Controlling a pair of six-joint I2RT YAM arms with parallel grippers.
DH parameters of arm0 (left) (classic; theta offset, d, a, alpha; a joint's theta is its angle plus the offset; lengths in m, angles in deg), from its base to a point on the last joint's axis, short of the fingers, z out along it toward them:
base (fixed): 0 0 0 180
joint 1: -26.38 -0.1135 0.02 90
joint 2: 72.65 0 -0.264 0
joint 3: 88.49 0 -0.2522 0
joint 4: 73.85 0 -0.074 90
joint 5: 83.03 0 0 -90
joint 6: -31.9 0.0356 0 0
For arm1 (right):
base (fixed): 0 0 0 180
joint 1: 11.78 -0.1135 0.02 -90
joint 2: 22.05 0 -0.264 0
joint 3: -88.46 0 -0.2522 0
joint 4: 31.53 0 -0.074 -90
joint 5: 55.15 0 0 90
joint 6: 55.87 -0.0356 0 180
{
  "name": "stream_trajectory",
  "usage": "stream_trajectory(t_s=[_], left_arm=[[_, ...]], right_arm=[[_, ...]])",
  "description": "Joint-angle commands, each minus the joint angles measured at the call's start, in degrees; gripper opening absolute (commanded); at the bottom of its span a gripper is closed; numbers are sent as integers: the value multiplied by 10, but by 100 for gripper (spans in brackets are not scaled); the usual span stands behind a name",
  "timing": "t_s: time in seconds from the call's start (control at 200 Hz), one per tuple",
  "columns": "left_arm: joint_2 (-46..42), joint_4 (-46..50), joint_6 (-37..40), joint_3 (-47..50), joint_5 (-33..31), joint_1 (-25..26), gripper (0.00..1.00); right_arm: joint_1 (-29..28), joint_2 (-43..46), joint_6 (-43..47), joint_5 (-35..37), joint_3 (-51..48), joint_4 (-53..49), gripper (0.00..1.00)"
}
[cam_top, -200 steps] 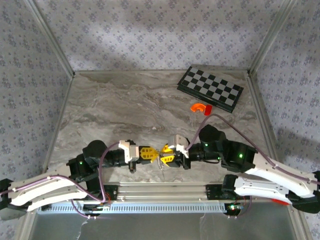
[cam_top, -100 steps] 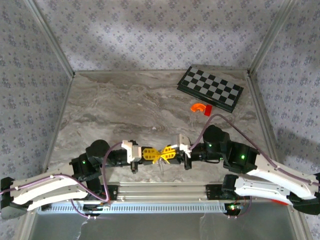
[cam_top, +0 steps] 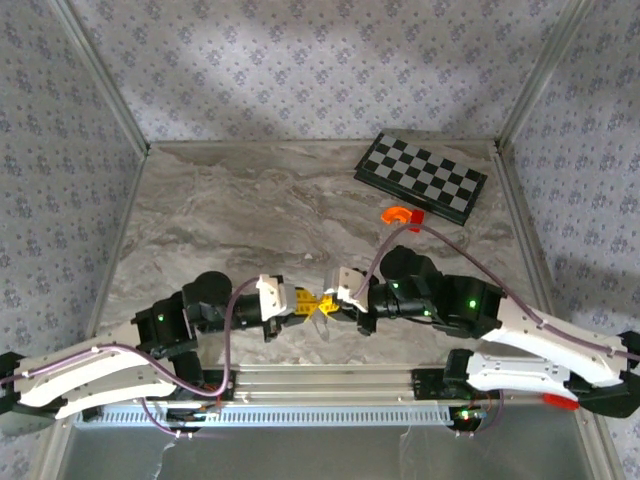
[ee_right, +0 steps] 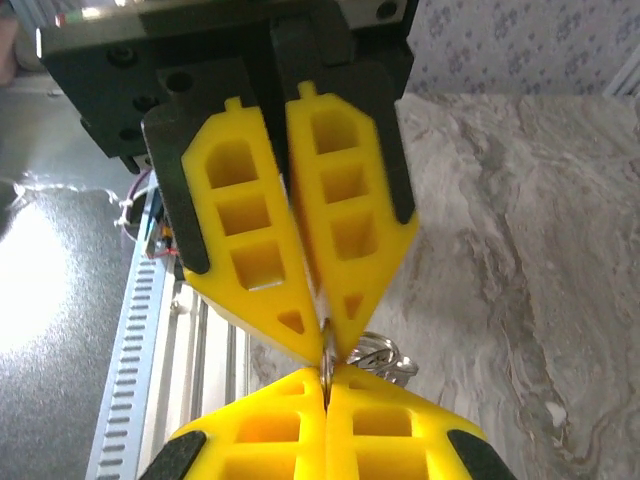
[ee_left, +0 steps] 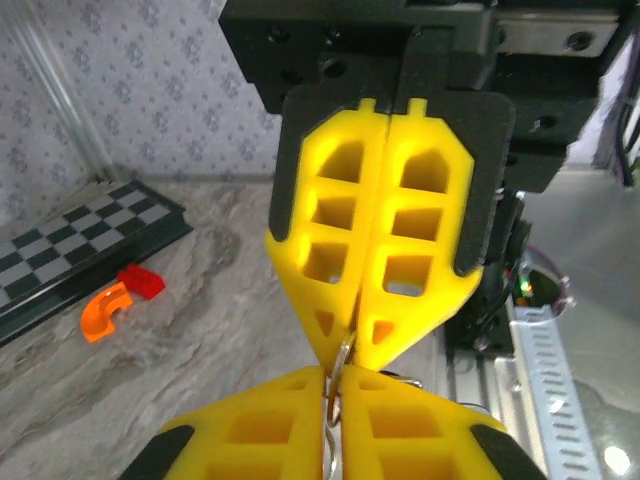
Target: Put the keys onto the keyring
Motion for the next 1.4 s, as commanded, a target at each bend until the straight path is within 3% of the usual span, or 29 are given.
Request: stream_trajectory(t_s=[0.0,0.155,0.275,0.465,0.675,0.96,1.089,1.344,1.394], left_arm=[[22,54,21,-31,-27,1,14],[36,31,20,-27,-13,1,14],[32,13,19,-20,-11,2,0],[0,-26,11,0,1,1,0],[-43,-96,-3,33,40,1,0],[-49,-154,-14,54,63,1,0],[-45,-172,-16,60,75,1,0],[-46,-186,-21,68,72,2,0],[-45,-171,-20,66,61,1,0]], right_arm=[[-7,-20,23,17,32,-50,0],[-11,-44,30,11,51,-82,0],[-11,-44,31,5,55,-84,0],[-7,-31,23,-20,48,-72,0],[3,5,-10,-61,10,0,23],[18,30,-25,-87,-23,59,28],[22,36,-28,-89,-30,68,25],[28,39,-20,-80,-34,68,1],[28,38,-19,-73,-30,64,0]])
